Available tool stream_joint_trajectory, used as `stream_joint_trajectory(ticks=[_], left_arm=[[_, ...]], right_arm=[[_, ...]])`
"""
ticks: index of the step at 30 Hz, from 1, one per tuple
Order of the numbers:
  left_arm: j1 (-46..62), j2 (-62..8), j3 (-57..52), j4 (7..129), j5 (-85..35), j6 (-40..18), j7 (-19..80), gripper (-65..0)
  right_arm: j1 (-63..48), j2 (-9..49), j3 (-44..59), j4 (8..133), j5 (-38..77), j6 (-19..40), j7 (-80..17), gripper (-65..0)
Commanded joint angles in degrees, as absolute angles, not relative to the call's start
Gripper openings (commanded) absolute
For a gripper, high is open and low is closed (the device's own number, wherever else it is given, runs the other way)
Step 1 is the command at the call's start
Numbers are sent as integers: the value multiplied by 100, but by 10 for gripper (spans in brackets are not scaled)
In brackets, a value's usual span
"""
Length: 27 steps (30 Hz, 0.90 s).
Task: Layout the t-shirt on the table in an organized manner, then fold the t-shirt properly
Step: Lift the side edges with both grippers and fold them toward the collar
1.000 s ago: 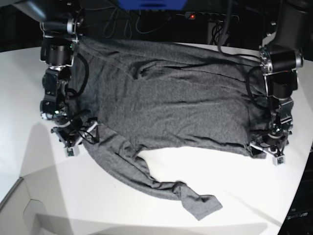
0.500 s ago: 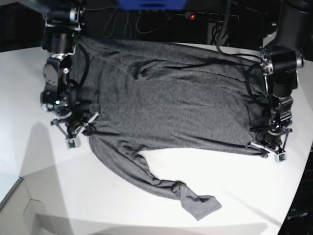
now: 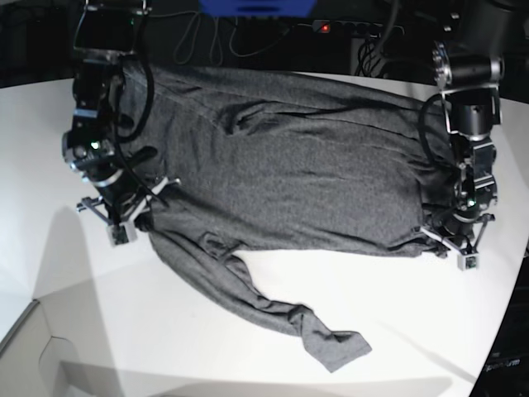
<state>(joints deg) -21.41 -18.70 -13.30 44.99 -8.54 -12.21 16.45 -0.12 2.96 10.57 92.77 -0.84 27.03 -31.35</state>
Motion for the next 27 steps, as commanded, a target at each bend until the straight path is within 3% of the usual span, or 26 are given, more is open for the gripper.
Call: stream_joint_trajectory(ticks=[1,6,11,20,27], left_arm=[[-2290,-1947,-1411,4787,-901,-1226,1543,-650],[-1930,-1921,-2237,5587,-910,-1226,1991,-650],[-1587,-1921,-2387,6378,-910,-1226,2281,-650],[-462,-1974,-2659,7829,-1842,-1226,2765,-650],[277,-1974,-3055,8119,-2193,-1226,2730,-650]], right_arm=[[13,321,1068,9516,-4,2721,-2985,-650],[-488,321,1077,10255,-4,2800,-2976,-650],[-989,312,1095,10765,-4,3609,-2967,-650],[-1912,295,1182,11204,-4,3969,-2607,-650],[-2536,295,1596,11310,-4,4000,-2009,-650]])
